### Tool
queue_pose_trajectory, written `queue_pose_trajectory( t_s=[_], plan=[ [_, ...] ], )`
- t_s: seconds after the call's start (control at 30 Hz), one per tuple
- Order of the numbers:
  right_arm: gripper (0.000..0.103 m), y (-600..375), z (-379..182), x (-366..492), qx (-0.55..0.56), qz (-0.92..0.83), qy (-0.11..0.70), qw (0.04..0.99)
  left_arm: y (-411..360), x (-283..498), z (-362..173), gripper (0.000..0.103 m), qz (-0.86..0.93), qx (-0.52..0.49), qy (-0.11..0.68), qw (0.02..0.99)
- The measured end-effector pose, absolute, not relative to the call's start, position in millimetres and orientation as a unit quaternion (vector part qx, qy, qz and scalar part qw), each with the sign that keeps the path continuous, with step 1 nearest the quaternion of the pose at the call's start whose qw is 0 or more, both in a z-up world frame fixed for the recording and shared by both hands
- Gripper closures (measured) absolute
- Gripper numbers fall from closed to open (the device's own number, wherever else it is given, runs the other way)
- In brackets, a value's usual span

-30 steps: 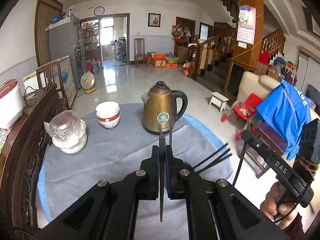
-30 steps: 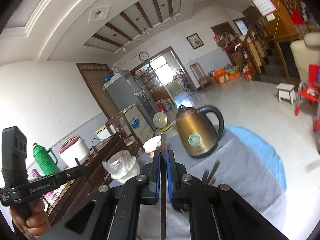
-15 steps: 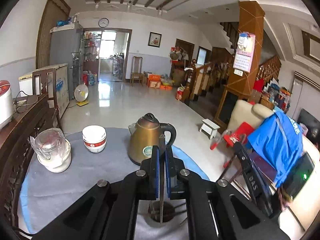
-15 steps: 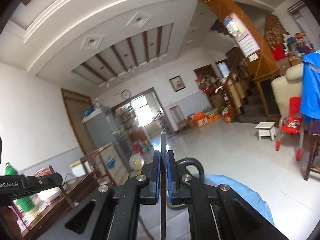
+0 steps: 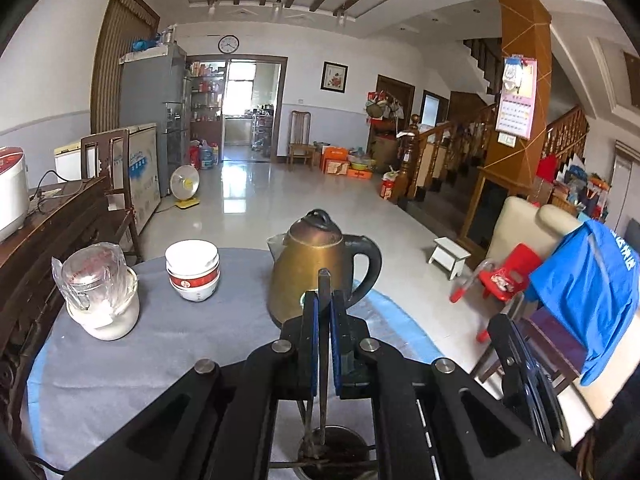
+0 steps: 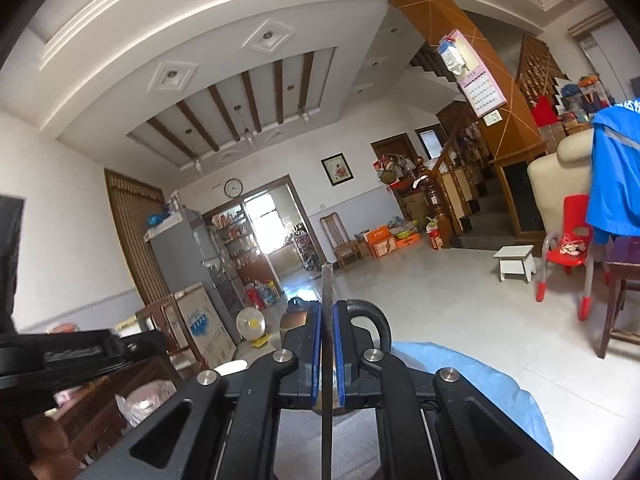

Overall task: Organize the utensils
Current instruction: 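Carry both held chopsticks up over the mouth of the grey cup, then open both grippers to drop the chopsticks into the grey cup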

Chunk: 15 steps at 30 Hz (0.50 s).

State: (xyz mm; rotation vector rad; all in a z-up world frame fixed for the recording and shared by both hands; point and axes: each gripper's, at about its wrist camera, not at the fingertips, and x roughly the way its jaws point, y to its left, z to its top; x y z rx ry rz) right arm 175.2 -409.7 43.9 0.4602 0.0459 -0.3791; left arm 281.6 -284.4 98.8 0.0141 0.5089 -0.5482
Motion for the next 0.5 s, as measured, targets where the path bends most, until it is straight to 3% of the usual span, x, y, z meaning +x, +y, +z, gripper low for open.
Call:
queue_pose_trajectory(
  t_s=[0.23, 0.5],
  plan=[
    [0.097, -403.7, 32.3, 162.2, 0.216, -0.161, 0.05, 0.962, -289.2, 280.5, 83.3, 0.097, -0.274, 0.03, 0.268, 0.923],
    [0.097, -419.9, 50.3, 149.8, 0.248, -0.179, 0.009, 0.952, -277.8, 270.1, 90.3, 0.097, -0.277, 0.024, 0.267, 0.923]
  ],
)
